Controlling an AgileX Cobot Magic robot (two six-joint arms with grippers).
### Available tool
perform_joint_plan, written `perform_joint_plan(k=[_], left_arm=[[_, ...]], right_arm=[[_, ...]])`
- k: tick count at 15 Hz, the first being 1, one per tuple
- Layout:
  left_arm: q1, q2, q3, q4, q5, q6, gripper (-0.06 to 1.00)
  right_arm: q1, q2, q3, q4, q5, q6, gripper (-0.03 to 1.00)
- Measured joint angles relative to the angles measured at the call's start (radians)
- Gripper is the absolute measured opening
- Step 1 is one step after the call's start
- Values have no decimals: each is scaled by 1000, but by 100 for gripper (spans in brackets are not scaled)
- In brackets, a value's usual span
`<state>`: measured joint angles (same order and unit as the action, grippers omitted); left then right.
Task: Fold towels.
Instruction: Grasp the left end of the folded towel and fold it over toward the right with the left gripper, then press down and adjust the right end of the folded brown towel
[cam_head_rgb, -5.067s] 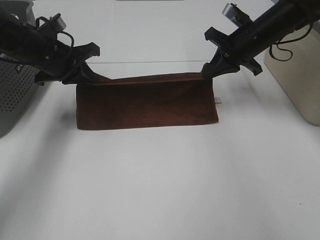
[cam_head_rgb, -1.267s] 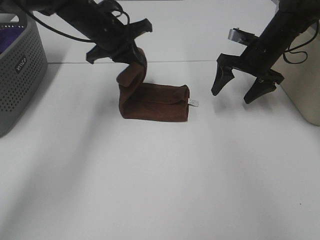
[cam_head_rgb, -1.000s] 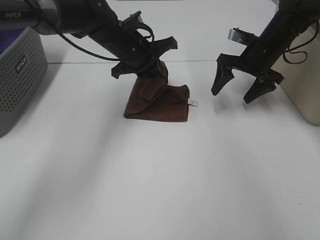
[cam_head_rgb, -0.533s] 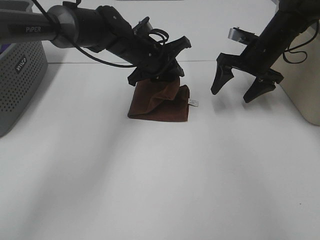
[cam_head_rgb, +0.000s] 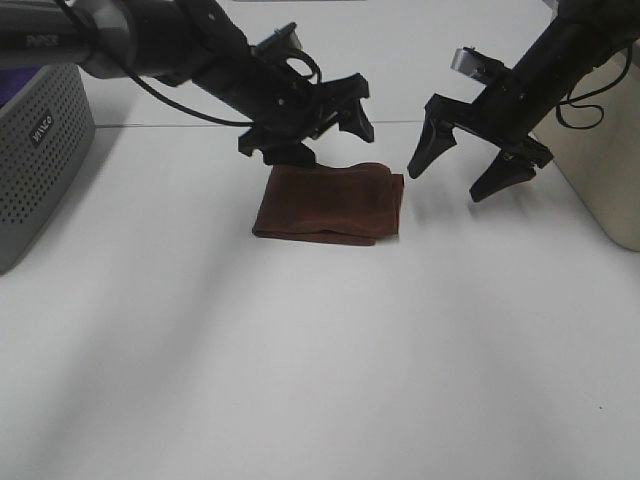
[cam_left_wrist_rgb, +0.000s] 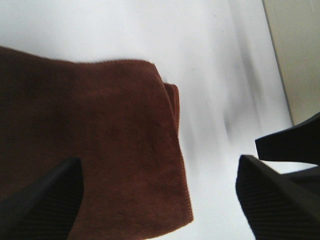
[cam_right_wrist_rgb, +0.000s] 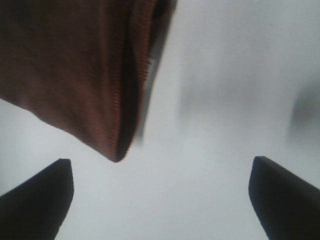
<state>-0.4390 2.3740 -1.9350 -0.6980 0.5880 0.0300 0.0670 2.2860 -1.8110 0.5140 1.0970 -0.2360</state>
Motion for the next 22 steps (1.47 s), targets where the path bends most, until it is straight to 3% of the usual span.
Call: perform_joint_plan(k=[3, 4, 7, 13, 19, 22], left_arm=[[105, -73, 0, 67, 61, 3, 77], [146, -90, -1, 80, 95, 3, 77], [175, -93, -1, 101, 156, 3, 77], [175, -93, -1, 174, 172, 4, 77], [175, -93, -1, 179, 197, 4, 77], [175, -93, -1, 180, 206, 4, 77]], right_arm=[[0, 0, 0, 278, -11, -136, 91], [0, 0, 0, 439, -40, -211, 91], [5, 46, 0, 677, -38, -320, 91], [69, 183, 0, 665, -37, -369, 91], [-12, 190, 0, 555, -54, -343, 90], [-56, 190, 0, 544, 10, -341, 90]])
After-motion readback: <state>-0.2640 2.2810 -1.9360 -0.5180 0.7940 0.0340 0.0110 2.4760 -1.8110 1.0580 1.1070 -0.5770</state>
